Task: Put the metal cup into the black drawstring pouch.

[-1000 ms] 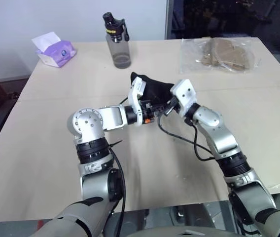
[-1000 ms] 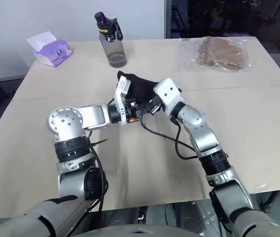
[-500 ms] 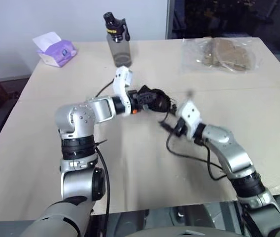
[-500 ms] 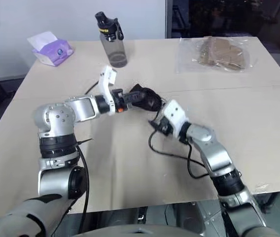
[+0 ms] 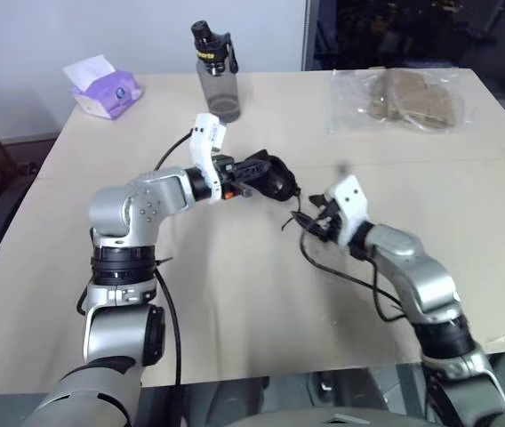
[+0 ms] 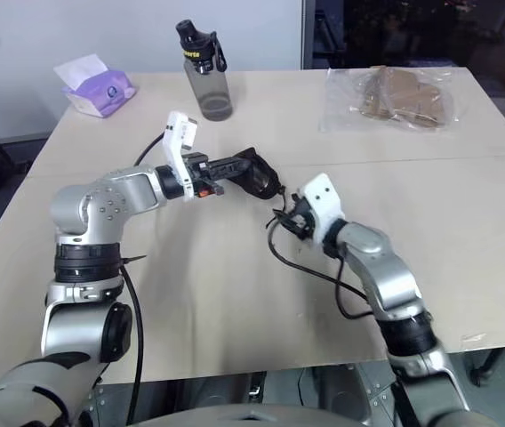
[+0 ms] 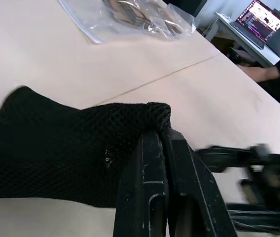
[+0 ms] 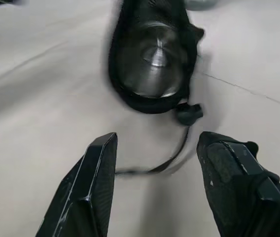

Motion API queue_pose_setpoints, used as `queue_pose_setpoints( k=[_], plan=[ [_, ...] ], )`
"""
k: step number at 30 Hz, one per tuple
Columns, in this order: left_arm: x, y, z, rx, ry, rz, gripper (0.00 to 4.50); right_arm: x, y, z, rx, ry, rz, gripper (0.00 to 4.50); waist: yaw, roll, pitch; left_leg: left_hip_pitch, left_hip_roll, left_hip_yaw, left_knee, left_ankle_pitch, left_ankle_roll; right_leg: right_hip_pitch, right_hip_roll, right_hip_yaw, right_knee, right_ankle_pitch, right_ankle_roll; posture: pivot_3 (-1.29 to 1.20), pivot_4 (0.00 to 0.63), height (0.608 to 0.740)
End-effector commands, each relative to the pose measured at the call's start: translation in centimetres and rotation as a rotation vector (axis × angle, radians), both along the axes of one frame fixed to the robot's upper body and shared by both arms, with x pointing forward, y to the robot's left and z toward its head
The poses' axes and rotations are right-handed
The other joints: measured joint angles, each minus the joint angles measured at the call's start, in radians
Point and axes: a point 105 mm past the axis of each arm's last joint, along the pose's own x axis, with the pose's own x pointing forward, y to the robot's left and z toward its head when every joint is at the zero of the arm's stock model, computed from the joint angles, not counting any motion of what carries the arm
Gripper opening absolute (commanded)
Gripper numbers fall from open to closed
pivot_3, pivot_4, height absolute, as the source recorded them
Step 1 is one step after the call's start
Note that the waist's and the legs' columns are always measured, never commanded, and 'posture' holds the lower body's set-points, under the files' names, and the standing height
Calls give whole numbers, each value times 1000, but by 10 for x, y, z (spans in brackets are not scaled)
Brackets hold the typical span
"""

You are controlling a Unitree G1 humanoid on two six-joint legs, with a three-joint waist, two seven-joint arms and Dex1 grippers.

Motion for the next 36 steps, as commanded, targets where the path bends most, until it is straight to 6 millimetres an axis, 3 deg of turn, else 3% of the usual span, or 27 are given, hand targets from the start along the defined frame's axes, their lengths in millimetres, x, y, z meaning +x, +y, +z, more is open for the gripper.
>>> queue_pose_setpoints(
  k=[1, 4, 5, 8, 11, 12, 14, 16, 18, 21, 22, 26, 31, 36],
  plan=[
    [-3, 0, 21, -6, -77, -17, 0, 22, 5, -7, 6, 25, -83, 2683, 0, 0, 0, 0, 0, 0, 0, 0, 0, 0, 0, 0, 0, 0, 0, 0, 150, 740],
    [-4, 2, 24, -5, -88, -11, 0, 35, 11, -22, -35, 57, -113, 2683, -1, 0, 0, 0, 0, 0, 0, 0, 0, 0, 0, 0, 0, 0, 0, 0, 150, 740],
    [-4, 4, 27, -7, -94, -6, 0, 39, 9, -24, -59, 44, -139, 2465, -2, 0, 0, 0, 0, 0, 0, 0, 0, 0, 0, 0, 0, 0, 0, 0, 150, 740],
    [-5, 8, 31, -6, -109, 10, 0, 47, -1, -19, -99, -32, -198, 1543, -4, 0, 0, 0, 0, 0, 0, 0, 0, 0, 0, 0, 0, 0, 0, 0, 150, 740],
    [-8, 10, 28, 9, -116, 6, 0, 45, -15, -10, -243, -171, -194, 87, -1, 0, 0, 0, 0, 0, 0, 0, 0, 0, 0, 0, 1, 0, 0, 0, 150, 740],
    [-9, 10, 27, 13, -118, 1, 0, 43, -20, -6, -262, -193, -195, 8, 0, 0, 0, 0, -1, 0, 0, 0, 0, 0, -1, 0, 1, 0, 0, 0, 150, 740],
    [-13, 9, 25, 8, -115, -18, 0, 38, -35, 6, -291, -237, -209, 8, 0, 0, 0, -1, -1, 0, 0, 0, 0, 0, -1, 0, 0, 0, 0, 0, 150, 740],
    [-21, 5, 23, 7, -118, -75, 549, 31, -50, 24, -332, -298, -223, 0, -1, 0, 0, -1, -1, 0, 0, 0, 0, -1, -1, 0, 0, 0, 0, 0, 150, 740],
    [-31, 0, 22, 25, -128, -139, 1305, 22, -62, 45, -383, -367, -231, 0, -4, 0, 0, -2, 0, 0, 0, 0, 0, -2, 0, 0, 0, 0, 0, 0, 150, 740],
    [-43, -15, 27, 102, -199, -240, 2820, 4, -79, 73, -500, -458, -223, 0, -1, 0, 0, -2, 0, 0, 0, 0, 0, -1, 0, 0, 0, 0, 0, 0, 150, 740],
    [-47, -23, 30, 122, -235, -287, 3089, -1, -83, 84, -518, -480, -225, 0, 1, 0, 0, -1, 0, 0, 0, 0, 1, -1, 0, 0, 0, 0, 0, 0, 150, 740],
    [-50, -58, 38, 143, -331, -409, 3089, -21, -83, 109, -552, -513, -188, 0, 5, 0, 0, -1, 0, -1, 1, -2, 4, 1, 1, -1, 0, 0, 0, 0, 150, 740],
    [-30, -106, 30, 136, -399, -467, 3089, -36, -76, 120, -592, -521, -146, 0, 7, 0, 0, -1, -2, -1, 3, -2, 5, 3, 0, -1, -1, 0, 0, 0, 150, 740],
    [-27, -133, 20, 154, -448, -542, 3089, -40, -73, 124, -605, -517, -145, 0, 0, 0, 0, -1, -3, 0, 3, -2, 5, 2, 1, -1, -1, 0, 0, 0, 150, 740]
  ],
)
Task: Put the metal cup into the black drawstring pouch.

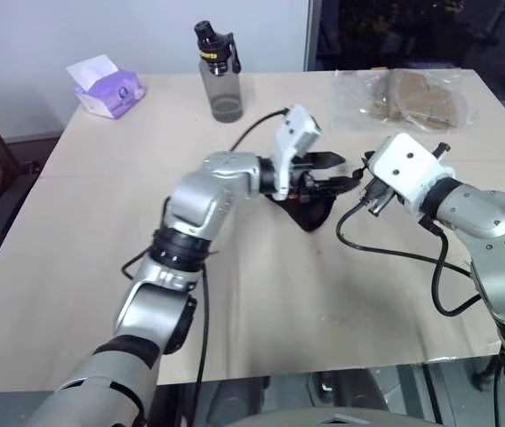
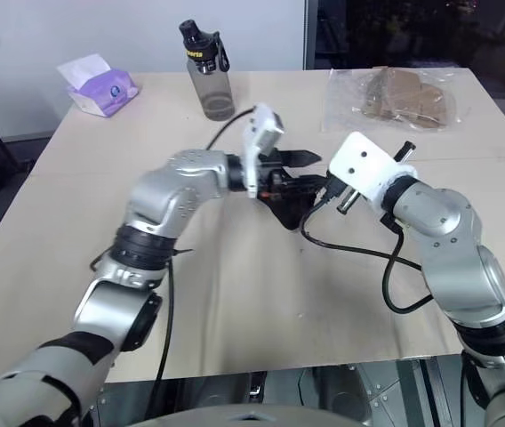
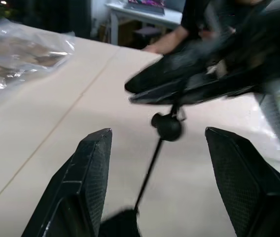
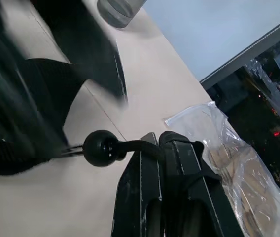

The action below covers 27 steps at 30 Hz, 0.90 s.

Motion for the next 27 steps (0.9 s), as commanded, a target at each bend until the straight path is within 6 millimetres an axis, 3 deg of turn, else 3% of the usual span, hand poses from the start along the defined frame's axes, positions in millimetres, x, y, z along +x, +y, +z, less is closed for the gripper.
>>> queue_pose_setpoints(
  k=[1, 3, 5, 8, 10, 14, 16, 19, 21, 23, 25, 27],
  plan=[
    [1, -13, 14, -26, -83, -46, 3089, -7, 4, 13, -17, -48, 12, 0, 1, 0, 0, 0, 0, 0, 0, 0, 0, 0, 0, 0, 0, 0, 0, 0, 150, 740],
    [0, -20, 16, -46, -82, -62, 3089, -8, 3, 12, -20, -44, 4, 0, 4, 0, 0, -1, 0, -1, 0, 0, 0, -1, 0, -1, 0, 0, 0, 0, 150, 740],
    [1, -24, 19, -67, -88, -62, 2547, -10, 3, 11, -28, -40, -2, 0, 5, 0, 0, -1, 0, -1, 0, 0, 0, -1, 0, -1, 0, 0, 0, 0, 150, 740],
    [-1, -25, 20, -80, -73, -82, 1347, -12, -1, 9, -32, -32, -23, 0, 4, 0, 0, -1, 0, -1, 0, 0, 1, -1, 0, 0, 0, 0, 0, 0, 150, 740],
    [-2, -25, 18, -69, -72, -93, 251, -13, -3, 7, -35, -27, -33, 0, 4, 0, 0, -1, 0, -1, 0, 0, 1, -1, 0, -1, 0, 0, 0, 0, 150, 740],
    [-1, -25, 11, -43, -61, -80, 162, -13, -8, 9, -9, -32, -66, 0, 4, 0, 0, -1, 1, -1, 0, 0, 1, -1, 0, -1, 0, 0, 0, 0, 150, 740],
    [4, -22, 0, 1, -45, -54, 162, -9, -21, 14, 48, -38, -134, 0, 5, 0, 0, -1, 1, -1, 0, 0, 1, -1, 0, -1, 0, 0, 0, 0, 150, 740],
    [22, -1, -46, 168, -14, 47, 162, 0, -70, 16, 177, -38, -363, 0, 6, 0, 0, 0, 0, -1, 0, 0, 1, 0, 0, -1, 0, 0, 0, 0, 150, 740],
    [30, 19, -77, 277, -8, 107, 162, 1, -109, 9, 207, -31, -513, 0, 8, 0, -1, 0, 0, -1, 0, 0, 1, 0, 0, -1, 0, 0, 0, 0, 150, 740],
    [31, 34, -95, 328, 8, 129, 162, -2, -135, -6, 186, 1, -588, 0, 9, 0, -1, 0, 0, -1, 0, 0, 1, 1, 0, 0, 0, 0, 0, 0, 150, 740],
    [30, 41, -99, 332, 16, 137, 162, -4, -141, -21, 185, 40, -588, 0, 10, 1, 0, -1, 1, -1, 0, 0, 1, 0, -1, -1, 0, 0, 0, 0, 150, 740],
    [28, 40, -95, 303, -14, 137, 162, -3, -126, -37, 231, 102, -497, 0, 7, 1, 0, -1, 1, 0, 0, 0, 1, 0, -1, 1, 1, 0, 0, 0, 150, 740]
  ],
)
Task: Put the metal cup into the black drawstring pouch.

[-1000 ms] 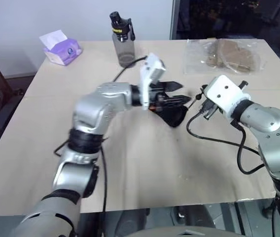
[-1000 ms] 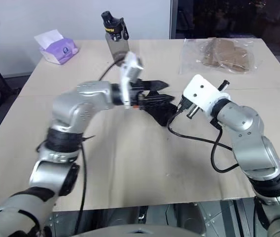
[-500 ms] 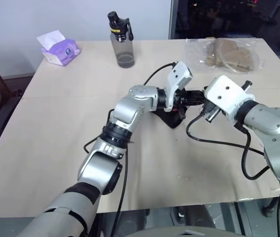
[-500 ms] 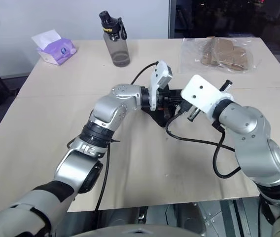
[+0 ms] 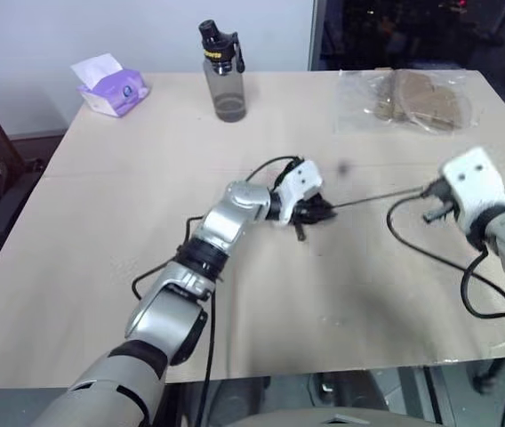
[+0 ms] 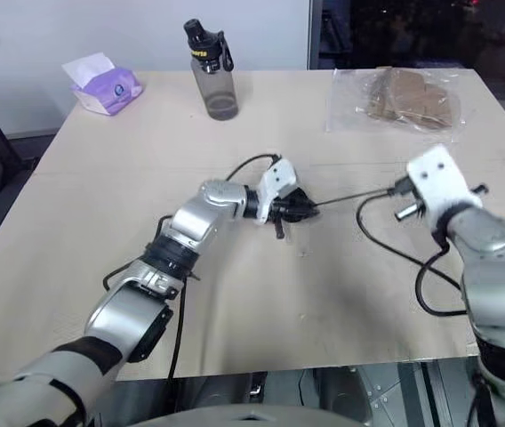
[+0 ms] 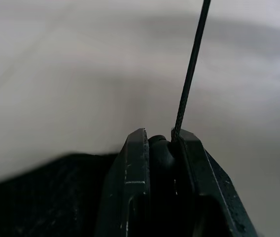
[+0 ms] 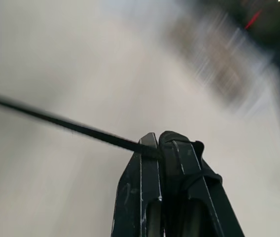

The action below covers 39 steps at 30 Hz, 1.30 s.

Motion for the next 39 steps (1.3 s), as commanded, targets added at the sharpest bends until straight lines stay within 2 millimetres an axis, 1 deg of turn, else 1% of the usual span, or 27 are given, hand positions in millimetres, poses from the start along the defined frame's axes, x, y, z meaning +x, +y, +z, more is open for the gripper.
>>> queue_pose_setpoints(
  k=[1, 2, 3, 5, 7, 9, 10, 11, 13, 16, 17, 19, 20, 21, 22, 23, 24, 25, 26, 28, 32, 35, 37, 39],
  plan=[
    [8, 22, 0, -9, -59, 82, 162, -5, -10, 18, 60, -106, -13, 0, -5, 0, 0, 0, 0, 0, 0, 0, 0, 0, 0, 0, 0, 0, 0, 0, 150, 740],
    [9, 18, 9, -80, -92, 91, 162, -6, -3, 14, 81, -91, 18, 0, -7, 0, 0, 1, 0, 1, 0, 0, 0, 0, 0, 0, 0, 0, 0, 0, 150, 740],
    [7, 15, 19, -152, -69, 87, 662, -8, 6, 10, 134, -77, 63, 289, -8, 0, 0, 2, 1, 1, 0, 0, 0, 0, 1, 1, 0, 0, 0, 0, 150, 740],
    [3, 16, 38, -253, -57, 82, 1321, -15, 16, 5, 186, -64, 120, 694, -6, 0, 0, 2, 3, 1, 0, 0, 0, 1, 2, 0, 1, 0, 0, 0, 150, 740],
    [1, 19, 49, -294, -88, 93, 2226, -23, 21, 2, 187, -60, 167, 1578, -2, 0, 0, 2, 3, 0, 0, 0, 0, 1, 2, 0, 2, 0, 0, 0, 150, 740],
    [1, 30, 69, -349, -131, 150, 3223, -35, 18, -4, 218, -48, 169, 2573, 0, 0, 0, 1, 3, -1, 0, 0, 0, 1, 2, -1, 1, 0, 0, 0, 150, 740],
    [0, 38, 82, -373, -173, 183, 3534, -44, 18, -7, 232, -36, 184, 2910, 2, 0, 0, 1, 3, -1, 1, 0, 0, 1, 1, -1, 1, 0, 0, 0, 150, 740],
    [0, 49, 96, -411, -208, 235, 3712, -52, 18, -10, 251, -34, 191, 3317, 2, 0, 0, 1, 3, -1, 1, 0, 0, 1, 1, -1, 0, 0, 0, 0, 150, 740],
    [1, 71, 115, -459, -265, 349, 3712, -66, 20, -12, 262, -46, 217, 4286, 1, 0, 0, 1, 3, -1, 0, 0, 0, 2, 1, -1, 0, 0, 0, 0, 150, 740],
    [9, 110, 136, -568, -409, 600, 3712, -79, 15, -14, 278, -73, 189, 4286, -3, 1, -1, 3, 4, -1, 0, 0, 0, 2, 2, 0, 1, 0, 0, 0, 150, 740],
    [14, 130, 142, -598, -475, 706, 3712, -84, 15, -16, 285, -81, 187, 4286, -4, 1, -1, 5, 4, -1, 0, 0, 0, 4, 1, 0, 1, 0, 0, 0, 150, 740],
    [17, 155, 147, -613, -558, 839, 3712, -90, 15, -15, 296, -118, 194, 4286, -2, 1, -1, 8, 4, -1, 0, 0, 0, 7, 2, -1, 0, 0, 0, 0, 150, 740],
    [18, 169, 145, -632, -558, 889, 3712, -93, 15, -17, 327, -122, 189, 4286, -1, 1, -1, 9, 4, -1, 0, 0, 0, 9, 2, -1, 0, 0, 0, 0, 150, 740],
    [18, 177, 142, -639, -547, 918, 3712, -95, 14, -19, 350, -124, 184, 4286, -1, 1, -1, 11, 4, -1, 0, 0, 0, 11, 2, -1, -1, 0, 0, 0, 150, 740],
    [15, 185, 134, -610, -556, 935, 3712, -96, 13, -21, 352, -127, 176, 4286, -2, 1, -1, 14, 4, -1, 0, 0, 0, 15, 2, -1, -2, 0, 0, 0, 150, 740],
    [9, 185, 119, -536, -509, 875, 3712, -98, 13, -24, 341, -125, 179, 4286, -2, 1, -1, 17, 4, -1, 0, -1, 0, 17, 2, -1, -2, -1, 1, 0, 150, 740],
    [-6, 176, 103, -518, -355, 726, 3712, -99, 14, -26, 337, -121, 190, 4286, -6, 1, -1, 18, 4, 0, 0, -1, 0, 17, 2, 0, -2, -1, 1, 0, 150, 740],
    [-19, 167, 93, -515, -241, 607, 3712, -100, 15, -28, 335, -118, 199, 4286, -10, 1, -1, 18, 4, 2, -1, -1, 0, 17, 2, 1, -2, -1, 1, 0, 150, 740],
    [-27, 168, 90, -529, -224, 588, 3712, -101, 13, -29, 335, -118, 199, 4286, -10, 1, -1, 19, 5, 3, -1, -1, 0, 17, 2, 2, -2, -1, 0, 0, 150, 740],
    [-46, 176, 71, -475, -193, 589, 3712, -104, 9, -31, 324, -117, 200, 4286, -6, 0, -1, 18, 6, 3, -2, -1, 0, 17, 2, 1, -2, -1, 0, 0, 150, 740],
    [-72, 186, 46, -417, -120, 627, 3712, -113, 0, -35, 294, -94, 203, 4286, 6, 0, -1, 17, 7, 2, -1, -1, 1, 17, 1, 0, -3, -3, -3, 0, 150, 740],
    [-94, 194, 25, -371, -71, 657, 3712, -119, -11, -41, 274, -70, 192, 4286, 6, 0, -2, 18, 7, 3, -1, -1, 1, 17, -1, 1, -3, -4, -3, 0, 150, 740],
    [-102, 197, 18, -361, -56, 678, 3712, -121, -19, -45, 265, -57, 183, 4286, 6, 0, -1, 18, 8, 4, -2, -1, 1, 17, -3, 1, -3, -6, -1, 0, 150, 740],
    [-108, 195, 14, -368, -42, 679, 3712, -122, -24, -48, 259, -46, 186, 4286, 6, 0, -1, 18, 8, 4, -1, -2, 1, 17, -3, 1, -4, -6, -1, 0, 150, 740]
  ],
)
